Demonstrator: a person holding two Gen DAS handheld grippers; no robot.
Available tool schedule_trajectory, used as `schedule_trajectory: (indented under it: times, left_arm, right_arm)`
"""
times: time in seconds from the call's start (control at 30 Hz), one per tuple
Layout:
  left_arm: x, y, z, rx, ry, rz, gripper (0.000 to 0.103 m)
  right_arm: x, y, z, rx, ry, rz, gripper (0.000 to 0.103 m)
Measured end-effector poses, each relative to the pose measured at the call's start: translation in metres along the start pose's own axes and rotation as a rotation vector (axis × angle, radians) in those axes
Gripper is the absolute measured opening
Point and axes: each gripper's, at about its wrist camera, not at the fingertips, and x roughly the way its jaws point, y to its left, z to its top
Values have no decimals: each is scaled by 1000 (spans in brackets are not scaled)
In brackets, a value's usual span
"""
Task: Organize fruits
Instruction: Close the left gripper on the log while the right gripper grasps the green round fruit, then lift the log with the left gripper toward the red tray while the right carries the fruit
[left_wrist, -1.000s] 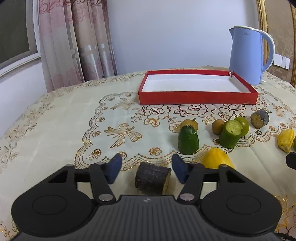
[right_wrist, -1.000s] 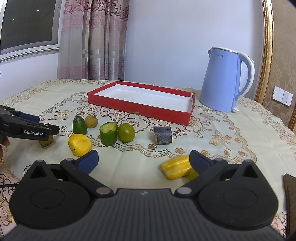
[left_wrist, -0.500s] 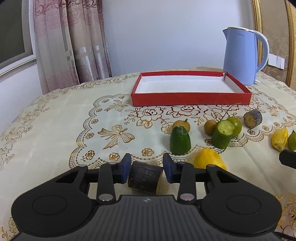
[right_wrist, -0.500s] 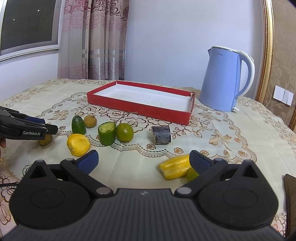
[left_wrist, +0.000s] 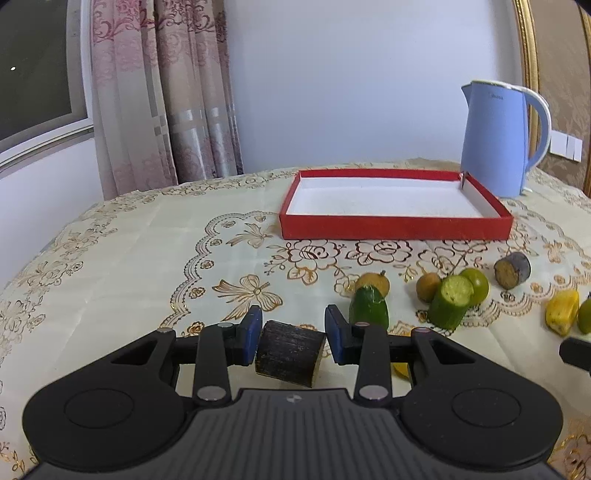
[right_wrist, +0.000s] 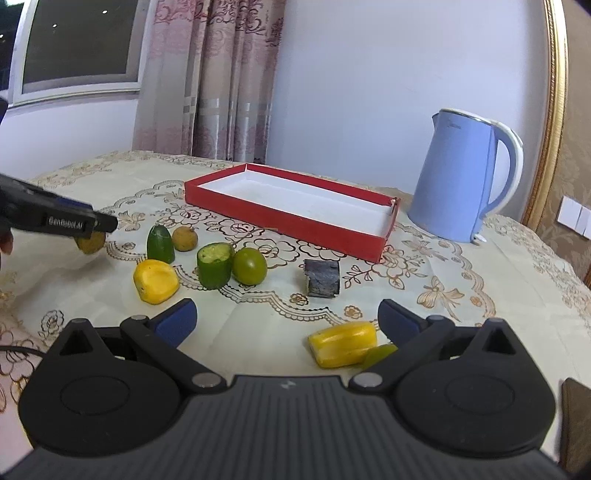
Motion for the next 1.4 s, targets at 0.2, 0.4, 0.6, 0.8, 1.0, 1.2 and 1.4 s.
schedule_trajectory:
  times: [0.2, 0.4, 0.6, 0.8, 1.0, 1.2, 1.4]
  left_arm:
    - [-2, -5, 0, -2, -13, -2, 36]
    - [-3, -9, -1, 14, -18, 3, 36]
    - [-2, -11, -1, 19, -18, 3, 36]
    - [-2, -15, 0, 30, -18, -3, 36]
    - [0, -15, 1, 26, -16, 3, 36]
    - [2, -15, 0, 25, -7, 6, 36]
    - [3, -16, 0, 26, -3, 9, 36]
  right_arm:
    - [9, -15, -1, 32, 54, 1, 103]
    - [10, -35, -5, 16, 81, 31, 94]
    - [18, -58, -13, 8, 148, 26, 76]
    - [28, -68, -20, 40, 189, 41, 61]
    - [28, -67, -20, 27, 195, 47, 54]
    - [27, -69, -20, 23, 198, 44, 38]
    - [25, -74, -22, 37, 196, 45, 33]
